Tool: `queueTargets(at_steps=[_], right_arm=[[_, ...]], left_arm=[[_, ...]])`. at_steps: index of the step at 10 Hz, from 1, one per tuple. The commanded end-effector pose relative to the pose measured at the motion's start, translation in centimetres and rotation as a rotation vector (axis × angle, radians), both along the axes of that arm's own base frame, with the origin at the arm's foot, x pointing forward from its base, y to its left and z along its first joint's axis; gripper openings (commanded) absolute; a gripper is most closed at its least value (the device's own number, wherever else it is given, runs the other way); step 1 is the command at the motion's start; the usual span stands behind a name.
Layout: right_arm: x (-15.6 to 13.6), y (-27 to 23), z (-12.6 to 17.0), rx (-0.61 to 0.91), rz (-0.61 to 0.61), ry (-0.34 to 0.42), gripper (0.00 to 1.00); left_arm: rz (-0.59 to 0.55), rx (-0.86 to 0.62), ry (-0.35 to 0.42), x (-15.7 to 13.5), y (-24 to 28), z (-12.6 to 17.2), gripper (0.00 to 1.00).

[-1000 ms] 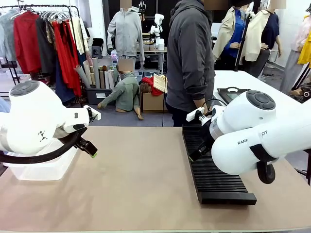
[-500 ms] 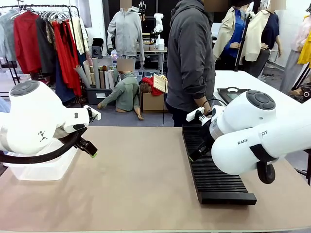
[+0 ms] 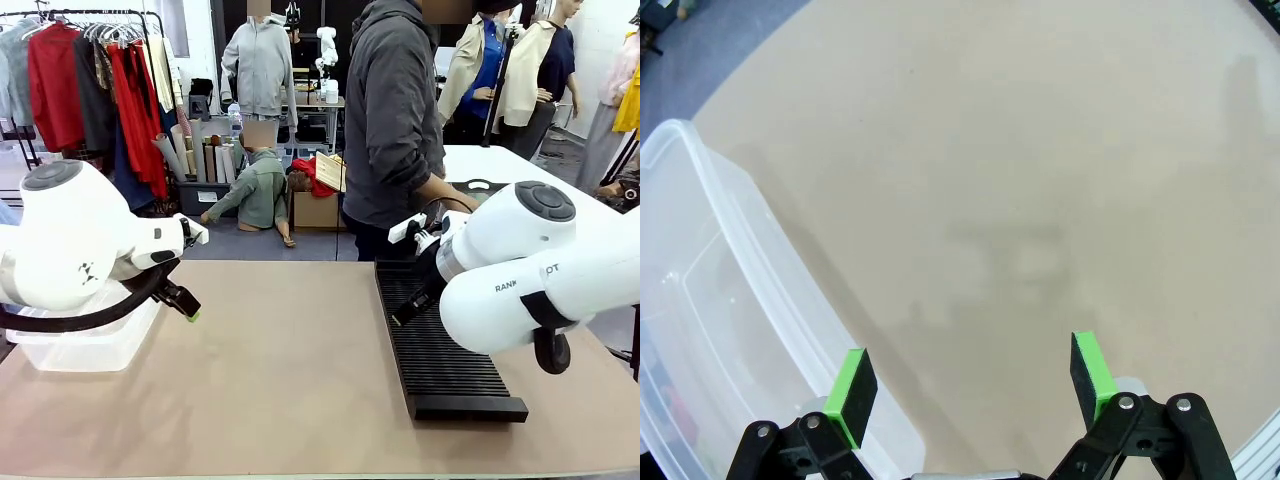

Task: Sort PCBs into racks and boxes based on the side picked up.
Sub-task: Pick up the Blank PCB handed by the Human.

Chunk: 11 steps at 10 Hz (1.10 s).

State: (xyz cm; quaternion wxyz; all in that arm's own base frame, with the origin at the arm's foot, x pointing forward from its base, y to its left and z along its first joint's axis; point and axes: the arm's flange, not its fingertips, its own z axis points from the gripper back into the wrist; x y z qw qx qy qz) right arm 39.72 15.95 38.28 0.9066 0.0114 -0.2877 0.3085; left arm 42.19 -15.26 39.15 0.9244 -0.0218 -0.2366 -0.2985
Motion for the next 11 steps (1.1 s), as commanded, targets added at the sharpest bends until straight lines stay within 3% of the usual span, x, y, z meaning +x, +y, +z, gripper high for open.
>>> queueTargets(at_steps=[1, 3, 4, 5, 7, 8, 10, 11], right_arm=[[0.0, -1.0, 1.8, 0.009, 0.009, -0.007, 1.00], [0.7, -1.9, 4.2, 0.037, 0.018, 0.047, 1.00], [1.2, -2.4, 6.0, 0.046, 0.000, 0.157, 1.00], [1.6, -2.8, 7.5, 0.046, -0.032, 0.201, 1.00], [2.0, -4.5, 10.3, 0.236, 0.038, 0.234, 1.00], [2.2, -6.9, 11.6, 0.399, 0.087, 0.273, 1.00], [2.1, -11.1, 12.9, 0.632, 0.150, 0.299, 1.00], [1.8, -13.2, 13.2, 0.750, 0.198, 0.323, 1.00]], left_arm=[[-0.027, -0.014, 0.006, 0.3, 0.8, 1.8, 1.00], [-0.075, -0.056, 0.096, 1.5, 0.9, 5.4, 1.00], [-0.094, -0.057, 0.180, 2.5, 1.0, 6.8, 1.00], [-0.175, -0.107, 0.268, 3.5, 1.2, 8.3, 1.00], [-0.239, -0.286, 0.379, 5.6, 2.8, 11.0, 1.00], [-0.285, -0.383, 0.441, 6.5, 4.7, 11.9, 1.00], [-0.359, -0.610, 0.497, 7.4, 8.7, 12.9, 1.00], [-0.331, -0.689, 0.499, 7.7, 11.0, 13.0, 1.00]])
